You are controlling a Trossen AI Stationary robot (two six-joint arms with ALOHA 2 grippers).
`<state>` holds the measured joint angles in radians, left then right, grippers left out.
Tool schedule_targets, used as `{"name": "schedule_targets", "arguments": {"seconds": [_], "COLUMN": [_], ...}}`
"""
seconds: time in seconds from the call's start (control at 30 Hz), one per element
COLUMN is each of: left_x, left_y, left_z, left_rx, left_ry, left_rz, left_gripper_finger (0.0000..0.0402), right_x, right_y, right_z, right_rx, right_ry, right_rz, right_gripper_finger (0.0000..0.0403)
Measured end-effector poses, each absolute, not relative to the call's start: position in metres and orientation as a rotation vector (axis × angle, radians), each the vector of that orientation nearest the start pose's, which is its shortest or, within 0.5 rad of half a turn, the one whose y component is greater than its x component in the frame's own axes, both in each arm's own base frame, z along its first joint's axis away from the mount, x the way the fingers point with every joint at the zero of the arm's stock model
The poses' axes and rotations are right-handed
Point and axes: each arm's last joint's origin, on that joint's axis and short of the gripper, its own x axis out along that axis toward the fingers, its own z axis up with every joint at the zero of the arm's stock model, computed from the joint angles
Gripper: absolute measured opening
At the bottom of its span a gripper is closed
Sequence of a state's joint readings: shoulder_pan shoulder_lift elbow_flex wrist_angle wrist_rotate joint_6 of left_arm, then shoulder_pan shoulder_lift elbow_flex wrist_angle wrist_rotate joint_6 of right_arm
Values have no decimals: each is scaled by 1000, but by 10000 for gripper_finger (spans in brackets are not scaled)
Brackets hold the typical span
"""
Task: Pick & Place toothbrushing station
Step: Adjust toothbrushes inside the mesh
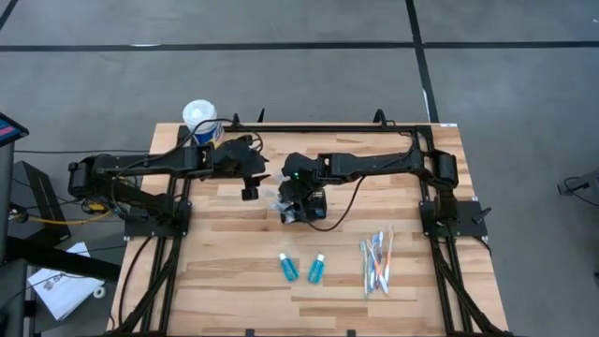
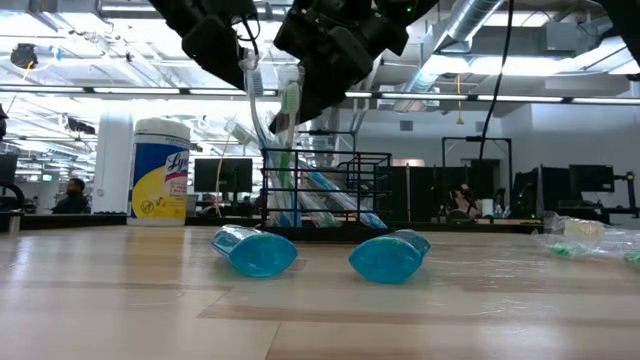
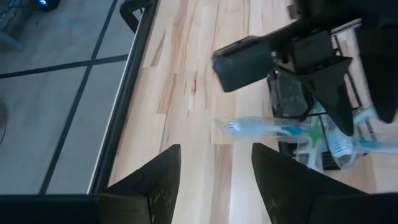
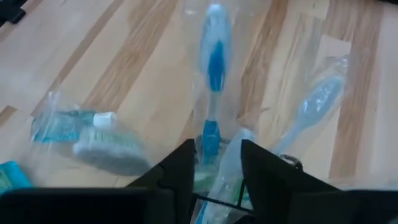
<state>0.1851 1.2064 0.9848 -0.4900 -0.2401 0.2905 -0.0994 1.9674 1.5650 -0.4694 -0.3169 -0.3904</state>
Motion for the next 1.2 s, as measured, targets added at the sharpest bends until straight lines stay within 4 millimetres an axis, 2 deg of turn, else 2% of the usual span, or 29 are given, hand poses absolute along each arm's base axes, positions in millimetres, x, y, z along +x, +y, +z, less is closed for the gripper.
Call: {"name": "schedule_targets", "arguments": {"seconds": [0.1,0.2,0.6,0.77,1.0,1.1,1.2], "left_x": [245,245,245,246,250,250,250], "left_y": [55,55,55,54,56,57,57], "left_z": [292,292,292,291,285,286,286], "left_rx": [301,308,308,284,274,274,275], "left_ry": [774,775,775,773,802,793,794], "left_rz": [301,298,298,290,276,278,277], "left_gripper_finger": [190,190,190,190,190,190,190], "right_x": [432,433,433,438,444,444,446], "right_y": [-34,-34,-36,-40,-40,-40,-41], "right_z": [234,234,235,213,209,213,216], "right_rx": [-192,-192,-178,-137,-140,-129,-132], "right_ry": [784,781,771,813,797,783,755], "right_rz": [362,360,358,372,353,321,315], "right_gripper_finger": [152,162,122,140,168,137,60]}}
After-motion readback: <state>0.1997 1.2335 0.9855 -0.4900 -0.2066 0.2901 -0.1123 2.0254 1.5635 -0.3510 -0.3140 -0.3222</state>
